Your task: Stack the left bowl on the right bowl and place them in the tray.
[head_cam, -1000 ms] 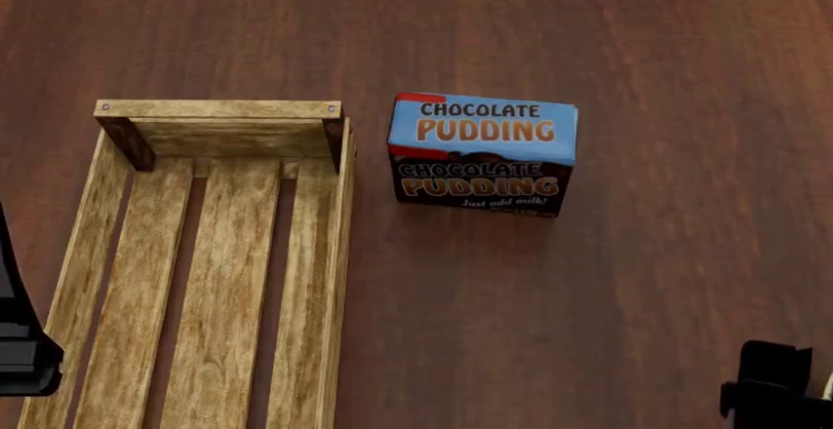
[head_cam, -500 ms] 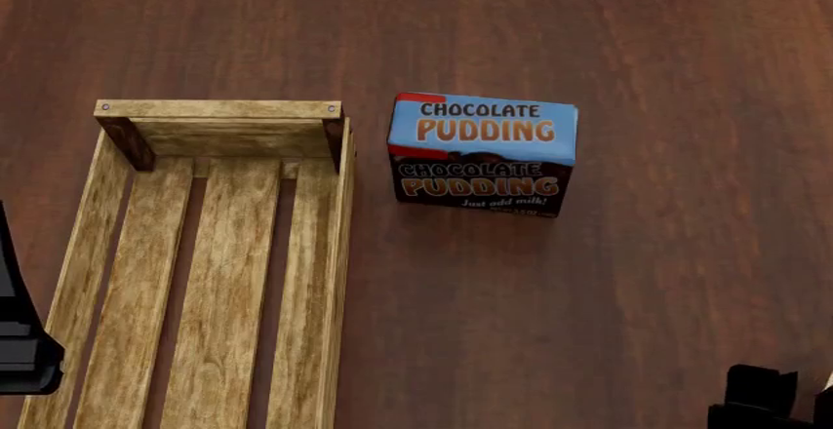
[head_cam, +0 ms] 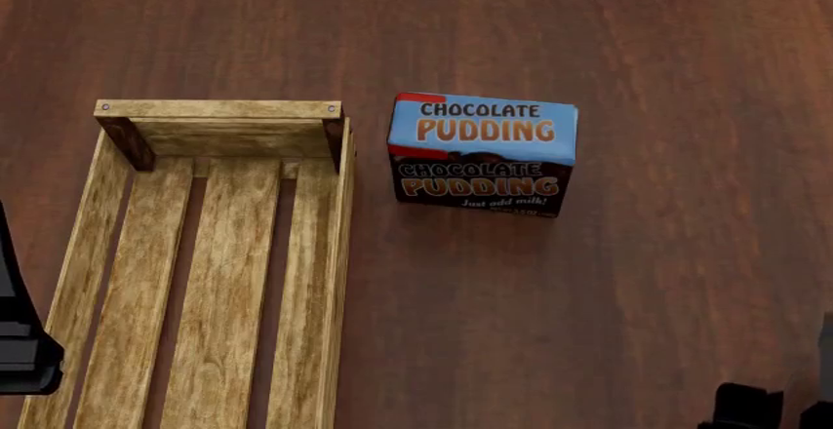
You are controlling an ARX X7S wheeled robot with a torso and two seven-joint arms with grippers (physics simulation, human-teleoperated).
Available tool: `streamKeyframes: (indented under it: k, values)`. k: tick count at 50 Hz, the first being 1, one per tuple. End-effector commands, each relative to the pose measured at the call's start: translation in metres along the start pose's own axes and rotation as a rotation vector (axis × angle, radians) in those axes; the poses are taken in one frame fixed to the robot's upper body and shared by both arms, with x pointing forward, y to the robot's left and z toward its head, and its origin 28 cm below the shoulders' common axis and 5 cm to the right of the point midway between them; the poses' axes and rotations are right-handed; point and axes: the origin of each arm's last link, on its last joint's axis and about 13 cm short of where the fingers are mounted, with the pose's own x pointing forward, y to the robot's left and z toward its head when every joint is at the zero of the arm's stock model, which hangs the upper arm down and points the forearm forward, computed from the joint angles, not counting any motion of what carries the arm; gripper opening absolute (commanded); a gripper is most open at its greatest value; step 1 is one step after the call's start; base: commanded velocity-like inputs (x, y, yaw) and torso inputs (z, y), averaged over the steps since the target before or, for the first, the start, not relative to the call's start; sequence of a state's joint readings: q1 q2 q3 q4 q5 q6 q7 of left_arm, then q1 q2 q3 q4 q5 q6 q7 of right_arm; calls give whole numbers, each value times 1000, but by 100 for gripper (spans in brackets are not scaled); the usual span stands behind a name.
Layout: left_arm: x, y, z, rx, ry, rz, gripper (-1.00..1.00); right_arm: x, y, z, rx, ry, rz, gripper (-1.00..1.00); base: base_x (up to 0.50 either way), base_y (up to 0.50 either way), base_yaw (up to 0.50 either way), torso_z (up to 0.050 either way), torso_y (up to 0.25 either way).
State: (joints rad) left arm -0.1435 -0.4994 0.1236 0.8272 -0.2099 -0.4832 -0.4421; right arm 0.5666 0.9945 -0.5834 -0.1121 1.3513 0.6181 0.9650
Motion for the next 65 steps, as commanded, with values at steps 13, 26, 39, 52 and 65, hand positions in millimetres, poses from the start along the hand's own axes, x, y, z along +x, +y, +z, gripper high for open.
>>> streamKeyframes:
  k: [13,26,39,52,65]
  values:
    - [0,0,-1,4,2,-2,100,6,1,-11,0,27,-1,100,0,0,0,0,0]
    - [0,0,-1,6,3,-3,100,7,2,-17,-11,46,-3,100,0,0,0,0,0]
    - [0,0,0,6,3,-1,100,9,3,-21,-16,60,-3,100,0,0,0,0,0]
    - [0,-1,-2,8,6,-4,100,13,2,-27,-29,89,-8,100,0,0,0,0,0]
    - [0,-1,-2,9,7,-4,100,15,5,-33,-87,136,0,-100,0,0,0,0,0]
